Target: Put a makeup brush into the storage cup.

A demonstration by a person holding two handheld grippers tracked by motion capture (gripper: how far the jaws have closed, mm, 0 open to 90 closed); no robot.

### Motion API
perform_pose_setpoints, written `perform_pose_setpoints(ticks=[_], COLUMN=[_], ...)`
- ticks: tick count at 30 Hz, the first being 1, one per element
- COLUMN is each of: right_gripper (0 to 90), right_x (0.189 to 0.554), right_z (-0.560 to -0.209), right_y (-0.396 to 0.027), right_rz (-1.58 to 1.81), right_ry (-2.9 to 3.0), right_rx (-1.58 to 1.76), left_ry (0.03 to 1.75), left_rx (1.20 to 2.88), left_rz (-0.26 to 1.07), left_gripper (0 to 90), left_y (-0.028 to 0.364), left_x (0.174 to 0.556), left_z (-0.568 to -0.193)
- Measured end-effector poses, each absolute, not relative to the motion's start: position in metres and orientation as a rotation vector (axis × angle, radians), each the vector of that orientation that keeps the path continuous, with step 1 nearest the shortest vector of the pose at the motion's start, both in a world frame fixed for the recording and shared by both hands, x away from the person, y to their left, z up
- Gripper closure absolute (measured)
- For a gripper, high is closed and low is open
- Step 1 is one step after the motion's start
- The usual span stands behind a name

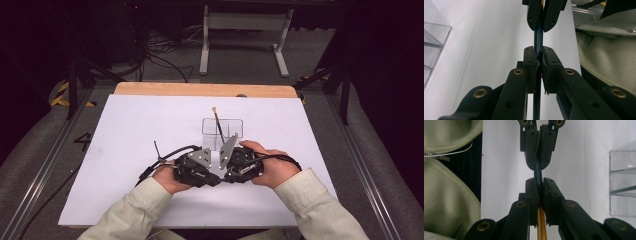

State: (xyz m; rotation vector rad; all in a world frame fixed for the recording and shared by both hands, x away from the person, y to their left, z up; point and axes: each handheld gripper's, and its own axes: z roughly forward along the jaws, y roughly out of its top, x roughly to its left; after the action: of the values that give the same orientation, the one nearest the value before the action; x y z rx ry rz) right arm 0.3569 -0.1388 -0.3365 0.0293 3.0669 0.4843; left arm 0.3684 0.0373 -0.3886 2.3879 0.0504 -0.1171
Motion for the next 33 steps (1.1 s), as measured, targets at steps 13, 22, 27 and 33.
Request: perform_pose_setpoints(ticks=[13,22,27,33], right_gripper=[76.4,53.3,31.9,6.5], right_x=[0.358,0.357,0.354,0.348], right_z=[-0.338,-0.326,-0.323,-0.318], right_y=[-0.141,-0.159,-0.168,-0.182], right_rz=[0.532,0.735,0.820,0.926], right_ry=[3.081,2.993,2.910,2.772], right_rx=[0.039,0.133,0.179,0.259], left_ry=[0.026,0.038,0.059,0.074], left_rx=[2.420,2.417,2.413,2.407], left_rz=[-0.101,-0.095,-0.089,-0.080], left_gripper=[83.4,83.5,83.6,83.5], left_y=[0.035,0.038,0.041,0.046], left_x=[0.365,0.366,0.367,0.369], left_z=[-0.391,-0.390,-0.390,-0.389])
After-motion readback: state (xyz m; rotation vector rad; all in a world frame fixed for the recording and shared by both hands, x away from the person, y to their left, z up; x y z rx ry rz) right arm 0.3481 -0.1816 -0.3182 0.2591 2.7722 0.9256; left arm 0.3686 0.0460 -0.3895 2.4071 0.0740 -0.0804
